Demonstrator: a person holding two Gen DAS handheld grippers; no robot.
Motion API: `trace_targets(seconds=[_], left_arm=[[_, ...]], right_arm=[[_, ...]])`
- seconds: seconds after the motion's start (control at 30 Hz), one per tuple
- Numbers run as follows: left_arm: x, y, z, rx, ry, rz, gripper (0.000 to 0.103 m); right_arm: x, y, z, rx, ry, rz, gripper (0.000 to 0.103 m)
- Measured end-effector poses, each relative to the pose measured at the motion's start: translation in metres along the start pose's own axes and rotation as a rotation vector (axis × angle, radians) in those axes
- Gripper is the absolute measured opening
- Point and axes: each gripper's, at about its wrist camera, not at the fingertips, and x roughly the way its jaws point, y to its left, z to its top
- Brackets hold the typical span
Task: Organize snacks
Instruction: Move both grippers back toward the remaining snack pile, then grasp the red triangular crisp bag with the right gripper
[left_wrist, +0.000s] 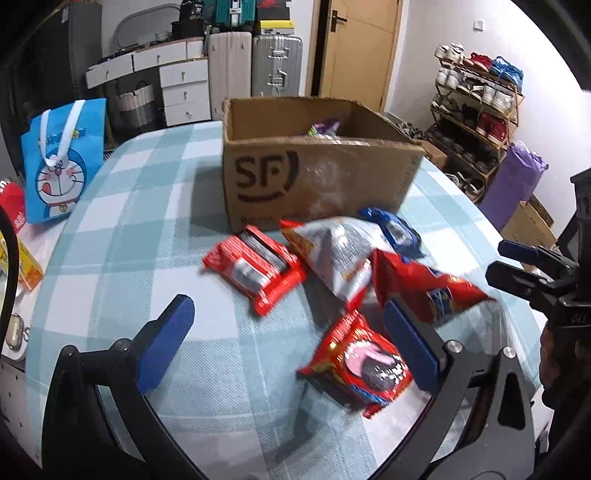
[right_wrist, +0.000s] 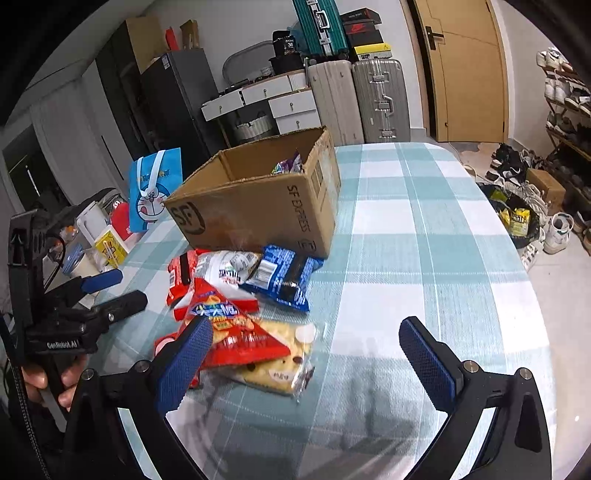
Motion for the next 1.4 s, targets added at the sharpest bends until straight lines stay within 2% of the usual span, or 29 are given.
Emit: trace_targets(seconds=[0.17,0.43,0.67,0.93,1.27,1.4], left_arm=[[0.002,-0.01,-0.01,0.021,0.024,-0.045,0.102],[0.008,-0.019,-0.02,0.057,0.067,-0.064,0.102],[0.014,-0.021,-0.025,0.062,0.11,-0.134,0.102],[0.026,-0.023,-0.03,0.087,0.147,-0.142,0.102],[0.037,-0.024,-0.034,0.088,0.172,-0.174,0.102],[0.037,-0.021,-0.035,0.096,0.181,-0.181,0.102]], right_arm=[[-0.002,0.007,-0.006,-0.017,0.013,0.023,0.102],[-0.001,0.02,-0.009,-0.045,0.013,0.048,0.103],[-0.003,0.019,-0.008,-0.034,0.013,0.089,0.102],[-0.003,0.025,-0.008,-0.051,0.017,0.135,0.102],[0.03,0.031,-0.007,-0.084,0.08,0.14,0.102],[0.043,0.039,-0.005,-0.123,0.106,0.168,0.095]])
